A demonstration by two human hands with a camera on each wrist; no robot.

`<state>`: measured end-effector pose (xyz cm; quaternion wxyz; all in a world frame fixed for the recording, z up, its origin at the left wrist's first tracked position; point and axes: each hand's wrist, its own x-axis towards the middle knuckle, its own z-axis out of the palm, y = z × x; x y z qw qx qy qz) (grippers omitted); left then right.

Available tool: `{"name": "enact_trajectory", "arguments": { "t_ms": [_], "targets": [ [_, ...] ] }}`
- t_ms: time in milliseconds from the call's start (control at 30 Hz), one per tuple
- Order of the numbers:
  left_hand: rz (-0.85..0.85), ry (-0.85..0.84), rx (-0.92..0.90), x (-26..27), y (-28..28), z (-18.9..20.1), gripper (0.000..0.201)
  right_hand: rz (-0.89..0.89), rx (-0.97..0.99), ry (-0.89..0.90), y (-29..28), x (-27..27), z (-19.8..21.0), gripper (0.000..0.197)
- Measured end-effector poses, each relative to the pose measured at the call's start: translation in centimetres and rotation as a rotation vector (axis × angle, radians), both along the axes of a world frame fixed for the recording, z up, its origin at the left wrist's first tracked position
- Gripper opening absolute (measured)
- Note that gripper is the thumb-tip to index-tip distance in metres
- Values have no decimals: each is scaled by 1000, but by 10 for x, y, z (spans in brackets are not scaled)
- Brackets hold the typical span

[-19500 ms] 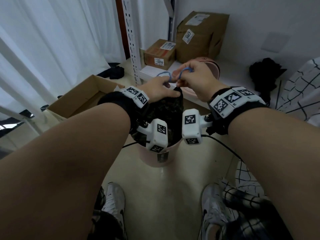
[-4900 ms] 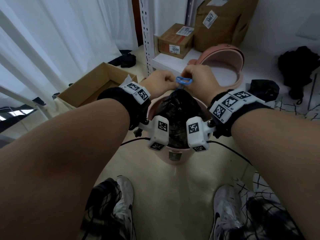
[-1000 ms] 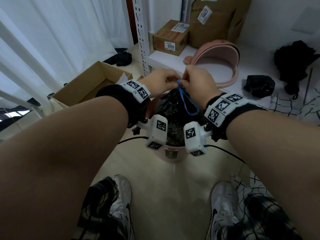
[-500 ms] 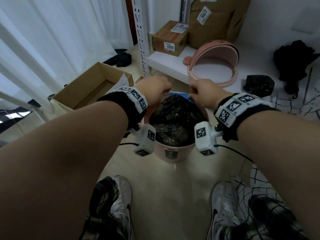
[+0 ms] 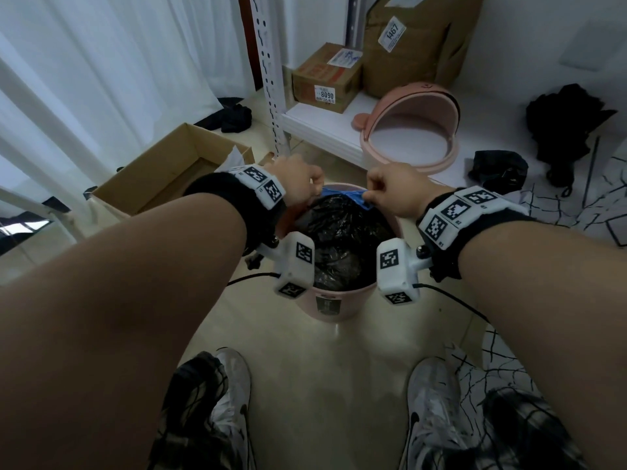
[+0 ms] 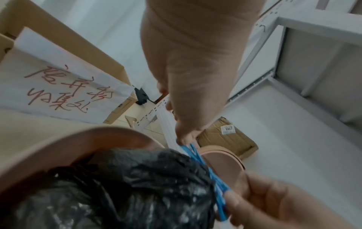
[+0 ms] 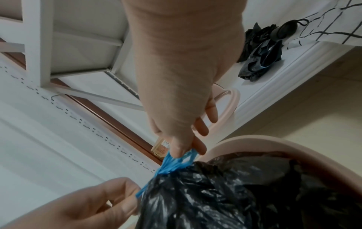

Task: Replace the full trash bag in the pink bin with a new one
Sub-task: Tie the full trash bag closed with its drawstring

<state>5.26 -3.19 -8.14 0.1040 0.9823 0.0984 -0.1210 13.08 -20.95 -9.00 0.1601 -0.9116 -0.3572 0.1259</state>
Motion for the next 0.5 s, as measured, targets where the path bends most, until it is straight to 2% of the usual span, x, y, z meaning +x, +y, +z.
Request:
{"name": "enact_trajectory", "arguments": {
  "t_ms": [33,100,233,300,400,467,500],
  "targets": [
    [-6,-9,112,0,-2,0,10,18,-13,-17,2,-1,1,18],
    [-19,-6,301,-1,-4,0,19,39,-31,-42,7,-3,2,17],
    [-65,-7,501,-2,-10,-1,31,56,-87,-95,12,-5,3,18],
    [-64,-18,418,-2,-12,-1,27,17,-95,-87,11,-4,4,17],
    [-23,-34,30,-3,-7,-5,23,-80,-62,15,5,7,4,21],
    [46,-116,-151,-7,1,-10,37,-126,40,99,2,11,4,22],
    [97,-156,-191,-11,4,-13,47,-147,99,121,3,10,4,33]
  ]
}}
